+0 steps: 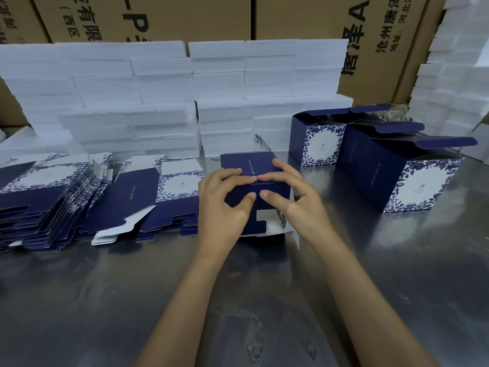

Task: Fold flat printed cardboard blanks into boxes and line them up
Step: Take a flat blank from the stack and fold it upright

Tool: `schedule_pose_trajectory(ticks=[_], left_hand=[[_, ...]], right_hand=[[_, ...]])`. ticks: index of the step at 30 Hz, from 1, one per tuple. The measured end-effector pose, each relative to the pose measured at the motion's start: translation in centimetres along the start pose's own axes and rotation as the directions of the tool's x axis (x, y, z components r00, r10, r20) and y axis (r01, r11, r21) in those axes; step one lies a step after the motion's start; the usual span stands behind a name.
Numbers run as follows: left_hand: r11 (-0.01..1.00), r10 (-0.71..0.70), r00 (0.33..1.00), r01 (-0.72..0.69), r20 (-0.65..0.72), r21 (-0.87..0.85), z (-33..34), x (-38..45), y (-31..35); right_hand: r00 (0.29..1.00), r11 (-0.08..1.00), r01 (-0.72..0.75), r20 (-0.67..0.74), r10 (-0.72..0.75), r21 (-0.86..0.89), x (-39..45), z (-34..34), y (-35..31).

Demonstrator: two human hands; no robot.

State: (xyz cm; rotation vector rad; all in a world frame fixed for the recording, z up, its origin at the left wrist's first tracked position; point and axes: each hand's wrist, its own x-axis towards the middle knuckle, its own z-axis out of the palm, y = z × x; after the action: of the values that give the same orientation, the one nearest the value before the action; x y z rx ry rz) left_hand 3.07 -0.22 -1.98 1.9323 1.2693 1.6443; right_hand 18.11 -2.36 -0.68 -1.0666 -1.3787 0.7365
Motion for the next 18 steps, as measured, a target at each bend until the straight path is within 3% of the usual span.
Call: schedule_pose_trajectory(ticks=[4,18], left_hand=[[0.984,-0.095,0.995,0.093,-0.004,-0.152,-0.5,0.2,0.1],[0.978,-0.115,0.987,0.132,0.110,-0.164,-1.7,0.8,0.4]], right_hand=[[0.997,0.998,0.013,-0.075,-0.009,0.057,0.1,0.2,0.0],[0.998,0.995,0.001,-0.058,0.005,0.104,0.3,-0.2,0.7]])
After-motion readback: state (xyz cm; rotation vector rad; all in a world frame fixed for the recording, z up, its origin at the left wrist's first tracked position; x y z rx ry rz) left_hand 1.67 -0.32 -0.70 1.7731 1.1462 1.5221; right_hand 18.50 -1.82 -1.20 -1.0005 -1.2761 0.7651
